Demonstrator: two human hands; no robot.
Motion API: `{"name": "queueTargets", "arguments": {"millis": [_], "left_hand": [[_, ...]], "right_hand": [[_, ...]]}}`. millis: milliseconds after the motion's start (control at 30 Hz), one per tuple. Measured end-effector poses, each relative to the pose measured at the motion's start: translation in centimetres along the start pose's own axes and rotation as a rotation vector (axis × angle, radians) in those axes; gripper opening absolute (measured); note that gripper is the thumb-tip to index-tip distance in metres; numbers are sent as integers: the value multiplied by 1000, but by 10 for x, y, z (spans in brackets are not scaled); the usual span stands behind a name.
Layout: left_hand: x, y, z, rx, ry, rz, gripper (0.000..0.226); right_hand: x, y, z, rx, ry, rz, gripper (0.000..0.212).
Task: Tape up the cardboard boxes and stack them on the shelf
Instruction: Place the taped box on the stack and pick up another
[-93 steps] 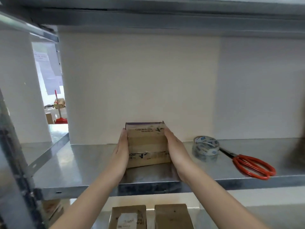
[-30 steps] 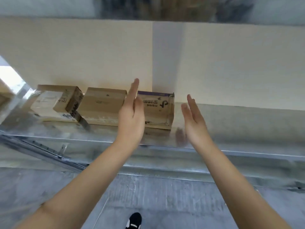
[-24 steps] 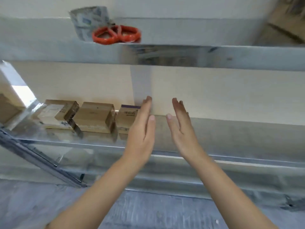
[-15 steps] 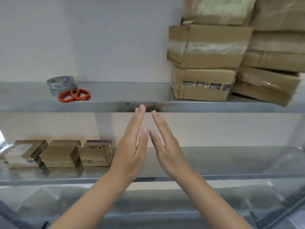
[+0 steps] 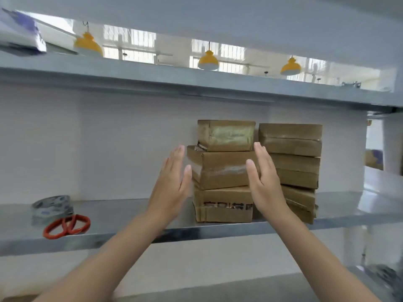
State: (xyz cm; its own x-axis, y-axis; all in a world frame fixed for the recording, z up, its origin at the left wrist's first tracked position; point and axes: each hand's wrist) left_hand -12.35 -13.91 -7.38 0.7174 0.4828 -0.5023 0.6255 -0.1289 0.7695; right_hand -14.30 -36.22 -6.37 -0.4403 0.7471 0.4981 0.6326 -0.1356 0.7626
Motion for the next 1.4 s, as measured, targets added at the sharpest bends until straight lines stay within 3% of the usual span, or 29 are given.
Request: {"name": "queueTargets", "arguments": {"millis": [167, 400, 467, 567, 733, 900, 1000, 1067, 1133, 1267, 1400], "left_hand": [[1, 73, 11, -15, -175, -64, 57], [-7, 131, 42, 60, -439, -212, 50], [-7, 138, 46, 71, -462, -254, 58], [-13, 133, 36, 28, -520, -250, 59], [-21, 81, -8, -140, -641, -219, 25], [-11, 26, -59, -333, -561, -306, 20], [4, 2, -94, -407, -494, -357, 37], [11, -10, -122, -413, -453, -369, 35], [23, -19, -149, -395, -437, -293, 44], [66, -47, -202, -376, -393, -290, 50], [105, -69, -249, -447, -367, -365, 56]], "right_hand": [[0, 59, -5, -56, 6, 33, 58], [8, 114, 14, 35, 150, 290, 70], [12, 122, 14, 34, 240, 322, 68], [25, 116, 11, -21, 313, 258, 60], [57, 70, 26, 34, 482, 74, 41], [85, 31, 72, 135, 788, 23, 42], [109, 14, 104, 250, 881, 90, 51], [128, 11, 124, 327, 965, 146, 29], [147, 9, 142, 413, 1050, 212, 23], [187, -6, 183, 483, 1011, 220, 38], [228, -24, 237, 572, 879, 196, 29]]}}
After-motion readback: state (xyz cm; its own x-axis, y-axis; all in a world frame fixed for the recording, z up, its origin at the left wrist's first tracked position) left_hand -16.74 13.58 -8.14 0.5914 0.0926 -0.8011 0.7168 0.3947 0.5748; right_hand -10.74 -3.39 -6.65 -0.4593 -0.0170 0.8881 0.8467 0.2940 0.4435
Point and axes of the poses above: each hand's wrist, its own y-axis towards the middle knuckle, its own z-axis out of the palm, x = y × z, and after that the axes turned 8 degrees about -y, right-handed
